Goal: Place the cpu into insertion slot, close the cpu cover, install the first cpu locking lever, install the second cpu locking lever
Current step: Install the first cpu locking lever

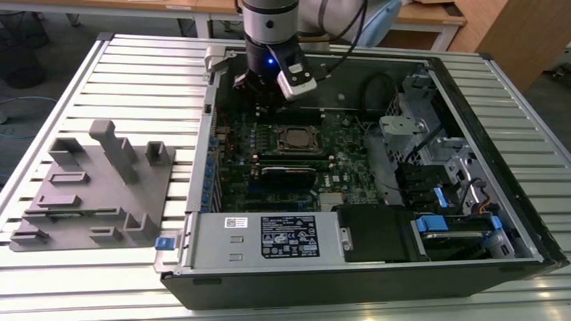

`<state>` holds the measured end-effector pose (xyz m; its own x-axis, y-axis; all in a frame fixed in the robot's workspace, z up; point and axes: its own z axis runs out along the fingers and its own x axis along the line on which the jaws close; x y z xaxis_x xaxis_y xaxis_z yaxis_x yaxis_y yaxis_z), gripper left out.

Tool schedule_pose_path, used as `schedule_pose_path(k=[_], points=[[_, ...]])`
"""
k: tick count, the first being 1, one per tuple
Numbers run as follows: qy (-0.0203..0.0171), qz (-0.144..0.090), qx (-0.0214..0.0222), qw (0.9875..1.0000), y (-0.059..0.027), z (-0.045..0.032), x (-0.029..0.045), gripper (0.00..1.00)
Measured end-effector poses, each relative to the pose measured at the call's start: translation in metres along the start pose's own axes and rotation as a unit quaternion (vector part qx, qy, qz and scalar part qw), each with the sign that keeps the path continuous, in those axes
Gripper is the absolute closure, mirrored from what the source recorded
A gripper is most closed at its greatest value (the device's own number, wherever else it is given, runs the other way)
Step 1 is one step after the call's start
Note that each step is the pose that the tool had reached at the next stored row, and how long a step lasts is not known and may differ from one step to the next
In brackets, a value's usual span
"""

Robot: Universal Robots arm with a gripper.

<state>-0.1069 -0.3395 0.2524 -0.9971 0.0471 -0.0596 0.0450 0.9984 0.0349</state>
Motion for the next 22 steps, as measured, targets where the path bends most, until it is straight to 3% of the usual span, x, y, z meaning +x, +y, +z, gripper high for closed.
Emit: schedule_pose_path(k=[6,14,22], points=[[-0.0001,0.0,-0.0001,1.0,-0.0004,0.0,0.0088,0.89],[0.0,0.0,0.0,1.0,-0.0004,-0.0005,0.0089,0.89],[0.0,0.0,0.0,1.0,-0.0002,-0.0065,0.0085,0.89]])
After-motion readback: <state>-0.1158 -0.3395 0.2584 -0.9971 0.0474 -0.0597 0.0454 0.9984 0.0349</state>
